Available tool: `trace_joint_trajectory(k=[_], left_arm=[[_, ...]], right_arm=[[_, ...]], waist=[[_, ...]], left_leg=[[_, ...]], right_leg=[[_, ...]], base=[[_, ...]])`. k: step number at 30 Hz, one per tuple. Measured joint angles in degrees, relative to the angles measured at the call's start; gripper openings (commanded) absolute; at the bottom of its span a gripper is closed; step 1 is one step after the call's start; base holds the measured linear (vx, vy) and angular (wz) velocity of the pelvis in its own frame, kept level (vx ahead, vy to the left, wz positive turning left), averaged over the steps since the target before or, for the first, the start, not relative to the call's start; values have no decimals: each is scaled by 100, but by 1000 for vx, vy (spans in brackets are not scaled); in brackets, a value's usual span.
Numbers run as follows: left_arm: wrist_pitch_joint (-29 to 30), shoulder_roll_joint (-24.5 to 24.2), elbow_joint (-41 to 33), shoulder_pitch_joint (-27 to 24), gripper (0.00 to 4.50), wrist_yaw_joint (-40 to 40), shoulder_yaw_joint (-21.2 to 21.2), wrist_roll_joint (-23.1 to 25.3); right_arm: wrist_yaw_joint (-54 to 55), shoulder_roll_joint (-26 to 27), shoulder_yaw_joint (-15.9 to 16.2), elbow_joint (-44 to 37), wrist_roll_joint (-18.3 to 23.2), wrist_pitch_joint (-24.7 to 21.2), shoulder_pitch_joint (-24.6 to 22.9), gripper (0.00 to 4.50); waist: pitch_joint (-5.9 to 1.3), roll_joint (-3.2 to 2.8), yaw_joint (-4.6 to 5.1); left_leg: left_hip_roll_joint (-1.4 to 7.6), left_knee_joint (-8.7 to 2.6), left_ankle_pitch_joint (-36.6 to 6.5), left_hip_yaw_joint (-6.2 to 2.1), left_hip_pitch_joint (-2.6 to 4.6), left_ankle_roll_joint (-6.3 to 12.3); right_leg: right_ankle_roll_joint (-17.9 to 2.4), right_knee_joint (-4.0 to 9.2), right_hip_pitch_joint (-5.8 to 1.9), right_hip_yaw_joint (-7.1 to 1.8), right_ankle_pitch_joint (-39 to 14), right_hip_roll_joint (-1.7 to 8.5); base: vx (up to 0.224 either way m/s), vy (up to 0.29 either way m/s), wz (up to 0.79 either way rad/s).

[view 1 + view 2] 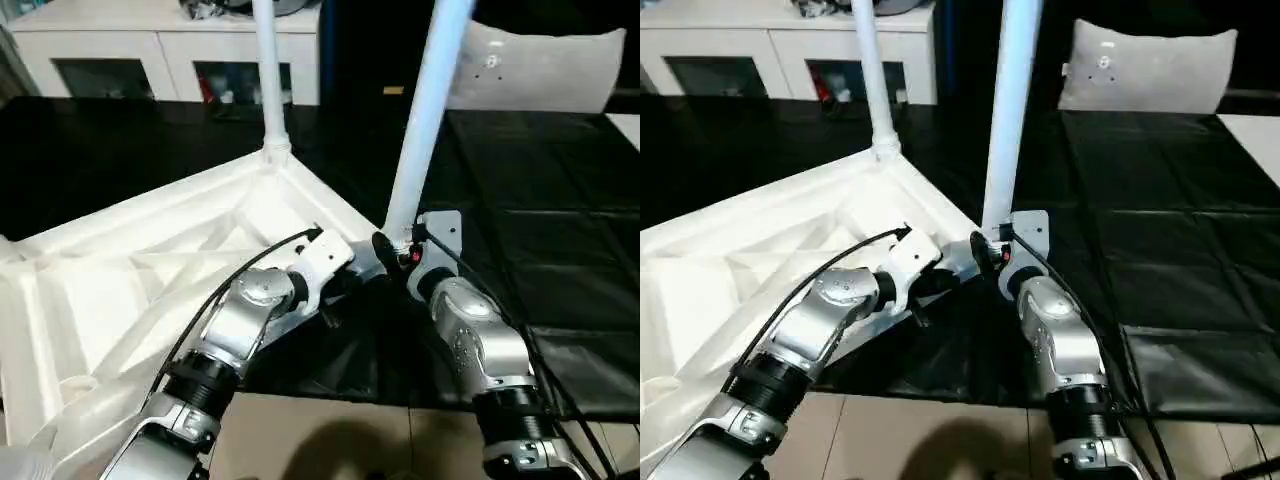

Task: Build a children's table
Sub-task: Rotate leg to tighten

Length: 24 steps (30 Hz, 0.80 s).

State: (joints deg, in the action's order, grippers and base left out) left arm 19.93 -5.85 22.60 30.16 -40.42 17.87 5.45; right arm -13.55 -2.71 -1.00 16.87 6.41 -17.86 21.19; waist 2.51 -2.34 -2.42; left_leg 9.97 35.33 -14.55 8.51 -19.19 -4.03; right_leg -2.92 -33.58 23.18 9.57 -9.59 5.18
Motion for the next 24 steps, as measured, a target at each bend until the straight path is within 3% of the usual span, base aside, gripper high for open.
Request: trace_joint_trajectory(k=[7,13,20,24], left_arm=[[-368,-392,4,0,0,-426,112,17],[-541,-627,20,3,0,-819,142,-39],[-895,-1051,21,10,0,-1498,246,-139],[-1438,-1510,27,11,0,-2367,476,-238]], right_arm=[[-997,-607,46,-147,234,333,-362,445],[-1949,-1268,57,-299,335,696,-449,445],[-3315,-2074,121,-348,623,714,-597,445],[-4348,-2704,480,-494,686,698,-587,445]], waist=[[9,-13,-63],[15,-29,-100],[14,-31,-102],[13,-31,-170]], left_leg=[[0,2,9,2,1,1],[1,2,13,3,2,1],[2,2,14,3,1,5],[2,3,18,2,5,11]], right_leg=[[23,3,0,0,-7,0],[23,3,-1,0,-3,0],[21,4,-1,0,-2,0],[21,4,-6,1,-2,0]], base=[[0,0,0],[0,0,0],[0,0,0],[0,0,0]])
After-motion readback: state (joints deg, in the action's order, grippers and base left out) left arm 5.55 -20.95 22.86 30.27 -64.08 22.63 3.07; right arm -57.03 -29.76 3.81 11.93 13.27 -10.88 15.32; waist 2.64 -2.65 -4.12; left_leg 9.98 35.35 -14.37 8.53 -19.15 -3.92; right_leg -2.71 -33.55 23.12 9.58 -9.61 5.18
